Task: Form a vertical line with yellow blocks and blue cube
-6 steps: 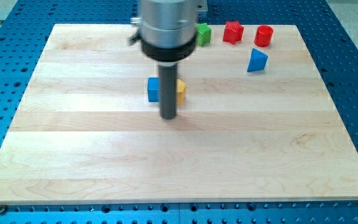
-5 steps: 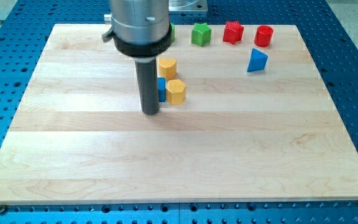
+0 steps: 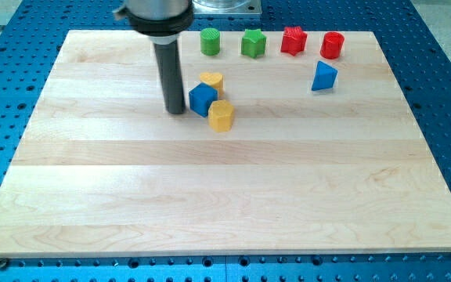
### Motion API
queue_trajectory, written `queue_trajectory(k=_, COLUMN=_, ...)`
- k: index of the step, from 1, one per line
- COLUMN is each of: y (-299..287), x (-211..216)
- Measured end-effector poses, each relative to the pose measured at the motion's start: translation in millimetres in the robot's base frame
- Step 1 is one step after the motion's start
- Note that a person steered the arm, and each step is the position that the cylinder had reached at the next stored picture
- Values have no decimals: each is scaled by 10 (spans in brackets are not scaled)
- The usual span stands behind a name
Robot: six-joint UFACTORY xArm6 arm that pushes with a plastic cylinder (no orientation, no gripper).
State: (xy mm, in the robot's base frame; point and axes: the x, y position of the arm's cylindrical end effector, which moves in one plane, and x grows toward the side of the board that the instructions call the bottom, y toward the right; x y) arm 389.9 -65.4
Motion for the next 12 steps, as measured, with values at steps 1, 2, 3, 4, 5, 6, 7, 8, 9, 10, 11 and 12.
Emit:
queue_trajectory(k=1, y=15, x=-3)
queue_trajectory(k=2, y=24, x=-3)
queue_trajectory(k=3, y=173, x=-3)
queue_trajectory(k=4, y=380, x=-3)
queue_trajectory(k=5, y=256, x=90)
queue_trajectory(k=6, y=249, x=740)
queue_trajectory(k=7, y=658, x=756)
queue_trajectory(k=8, y=1192, x=246)
queue_trajectory(k=9, y=1150, x=46)
queue_trajectory(k=10, y=1154, x=-189)
queue_trajectory(k=11, y=1001, x=-223)
queue_trajectory(k=12, y=967, x=-223)
